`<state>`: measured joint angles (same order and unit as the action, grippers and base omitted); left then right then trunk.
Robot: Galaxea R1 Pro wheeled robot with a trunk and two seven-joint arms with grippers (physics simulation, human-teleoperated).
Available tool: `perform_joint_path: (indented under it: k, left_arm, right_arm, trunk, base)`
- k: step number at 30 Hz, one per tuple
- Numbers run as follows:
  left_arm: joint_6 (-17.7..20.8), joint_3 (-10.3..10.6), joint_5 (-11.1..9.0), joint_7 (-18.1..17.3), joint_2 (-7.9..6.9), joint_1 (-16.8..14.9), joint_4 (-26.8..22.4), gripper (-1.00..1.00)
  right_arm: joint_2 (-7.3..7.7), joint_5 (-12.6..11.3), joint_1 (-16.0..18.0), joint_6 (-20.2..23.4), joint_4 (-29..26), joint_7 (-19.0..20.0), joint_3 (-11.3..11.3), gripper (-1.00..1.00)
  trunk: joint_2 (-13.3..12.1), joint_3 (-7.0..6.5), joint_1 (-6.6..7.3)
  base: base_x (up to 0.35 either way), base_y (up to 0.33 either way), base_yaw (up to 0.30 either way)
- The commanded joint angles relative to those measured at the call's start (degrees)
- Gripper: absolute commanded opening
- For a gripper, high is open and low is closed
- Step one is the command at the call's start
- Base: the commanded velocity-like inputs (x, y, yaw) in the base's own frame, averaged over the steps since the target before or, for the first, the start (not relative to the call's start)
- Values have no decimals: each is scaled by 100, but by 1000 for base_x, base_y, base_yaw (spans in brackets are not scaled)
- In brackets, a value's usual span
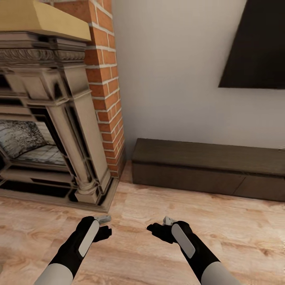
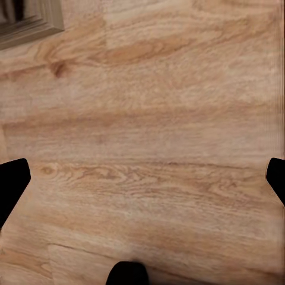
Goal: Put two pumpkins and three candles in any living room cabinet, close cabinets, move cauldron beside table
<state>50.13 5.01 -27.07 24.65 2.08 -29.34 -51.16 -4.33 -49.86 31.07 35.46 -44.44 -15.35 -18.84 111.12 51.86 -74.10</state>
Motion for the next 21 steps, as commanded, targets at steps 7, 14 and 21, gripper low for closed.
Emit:
perform_joint_path:
  k: [7, 14, 21]
  left_arm:
    - [10, 7, -68, 57, 10, -1, -8, 100]
    - [13, 5, -66, 54, -12, -1, -22, 100]
    - [14, 0, -81, 49, 13, -1, -9, 100]
  right_arm:
    - [2, -59, 4, 4, -19, -58, -14, 100]
    - [-14, -54, 4, -14, -6, -62, -19, 100]
    - [-23, -45, 4, -65, -2, -64, -23, 100]
  trunk:
    - [2, -44, 1]
    - [2, -93, 1]
    - [2, -141, 1]
  base:
    - [0, 0, -218]
    - [0, 0, -218]
    - [0, 0, -218]
